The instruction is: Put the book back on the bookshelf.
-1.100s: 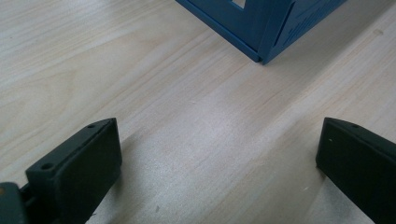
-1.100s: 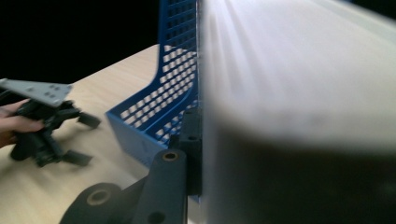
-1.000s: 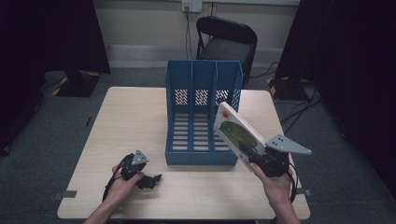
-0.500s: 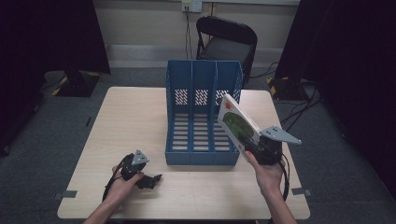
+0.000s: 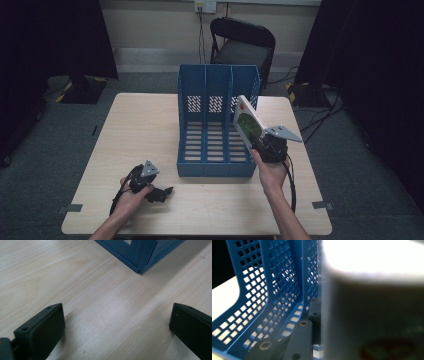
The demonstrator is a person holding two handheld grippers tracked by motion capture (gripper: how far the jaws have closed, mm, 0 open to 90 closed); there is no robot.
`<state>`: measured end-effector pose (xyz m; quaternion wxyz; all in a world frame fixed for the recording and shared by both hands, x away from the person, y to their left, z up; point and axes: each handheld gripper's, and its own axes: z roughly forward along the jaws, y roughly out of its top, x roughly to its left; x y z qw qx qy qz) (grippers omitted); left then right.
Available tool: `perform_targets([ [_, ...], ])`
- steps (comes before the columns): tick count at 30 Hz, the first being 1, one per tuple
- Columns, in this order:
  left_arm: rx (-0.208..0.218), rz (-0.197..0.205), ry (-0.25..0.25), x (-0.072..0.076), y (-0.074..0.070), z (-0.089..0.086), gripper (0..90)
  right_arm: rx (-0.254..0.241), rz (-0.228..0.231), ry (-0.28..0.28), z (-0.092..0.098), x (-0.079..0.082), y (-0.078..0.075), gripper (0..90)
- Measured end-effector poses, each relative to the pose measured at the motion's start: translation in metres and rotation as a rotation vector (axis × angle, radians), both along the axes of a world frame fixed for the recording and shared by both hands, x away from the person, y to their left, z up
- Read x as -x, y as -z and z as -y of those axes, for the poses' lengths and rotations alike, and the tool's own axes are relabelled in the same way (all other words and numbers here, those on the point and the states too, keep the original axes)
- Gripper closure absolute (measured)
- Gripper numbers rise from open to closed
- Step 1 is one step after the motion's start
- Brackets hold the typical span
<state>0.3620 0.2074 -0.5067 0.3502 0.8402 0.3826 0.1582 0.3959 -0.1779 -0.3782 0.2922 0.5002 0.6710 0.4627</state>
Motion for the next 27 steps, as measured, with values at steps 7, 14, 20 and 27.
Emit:
perform_targets([
  [7,0.000,0.000,0.000,0.000,0.000,0.000,0.0,0.009,-0.015,0.012,-0.010,-0.016,0.009,76.5],
  [14,0.003,-0.001,0.000,0.000,0.000,0.000,0.0,0.015,-0.045,0.013,-0.015,-0.031,0.019,76.4],
  [20,0.003,-0.002,0.000,0.000,0.000,0.000,0.0,0.019,-0.057,-0.001,-0.020,-0.041,0.027,76.4],
  [27,0.004,-0.002,0.000,0.000,0.000,0.000,0.0,0.046,-0.101,0.000,-0.022,-0.052,0.031,76.4],
])
